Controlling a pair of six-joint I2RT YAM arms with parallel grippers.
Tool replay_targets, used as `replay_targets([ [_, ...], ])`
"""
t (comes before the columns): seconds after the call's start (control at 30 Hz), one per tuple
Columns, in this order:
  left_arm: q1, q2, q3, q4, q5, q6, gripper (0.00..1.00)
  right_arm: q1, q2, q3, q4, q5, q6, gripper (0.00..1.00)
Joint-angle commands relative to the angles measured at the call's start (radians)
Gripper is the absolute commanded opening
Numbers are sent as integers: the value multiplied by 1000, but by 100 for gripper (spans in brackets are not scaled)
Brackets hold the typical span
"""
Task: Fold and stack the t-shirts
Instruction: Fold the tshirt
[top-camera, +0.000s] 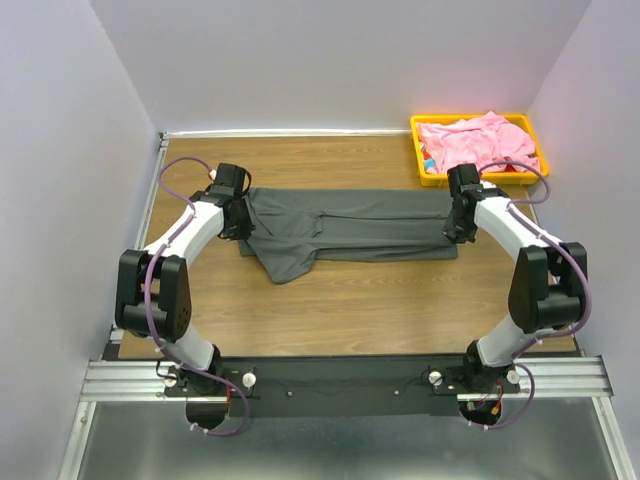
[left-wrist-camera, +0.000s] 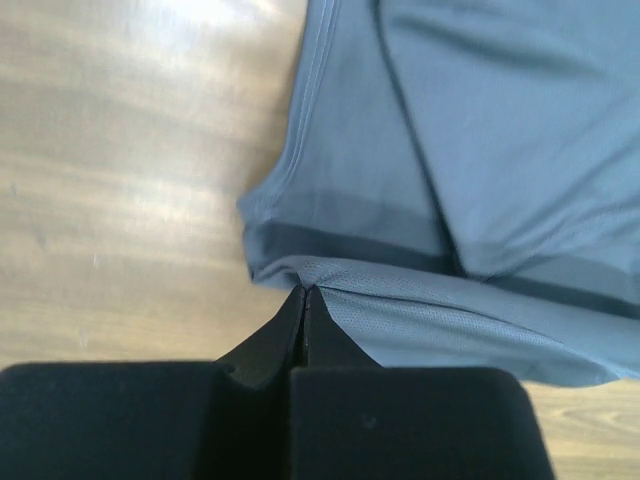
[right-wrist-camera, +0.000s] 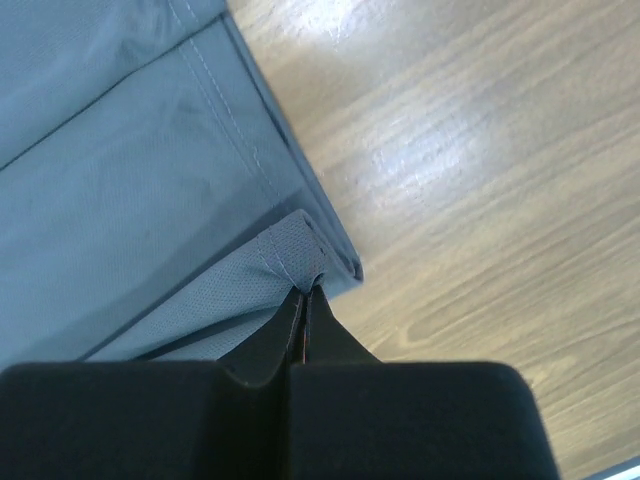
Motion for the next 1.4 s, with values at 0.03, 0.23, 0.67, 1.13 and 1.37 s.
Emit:
replay_targets([
  [0.03, 9, 69, 78, 14, 22, 36, 0, -18, 68, 68, 6, 11, -35, 2],
  [0.23, 20, 100, 106, 20, 25, 39, 0, -29, 111, 114, 8, 6, -47, 2],
  [0.67, 39, 174, 117, 101, 25, 33, 0, -46, 184, 116, 66, 5, -51, 3],
  [1.13, 38, 64, 43, 193, 42, -13, 49, -46, 119, 137, 99, -44, -100, 47],
  [1.37, -8, -104, -18, 164, -4, -17, 75, -30, -41, 88, 117, -153, -123, 59],
])
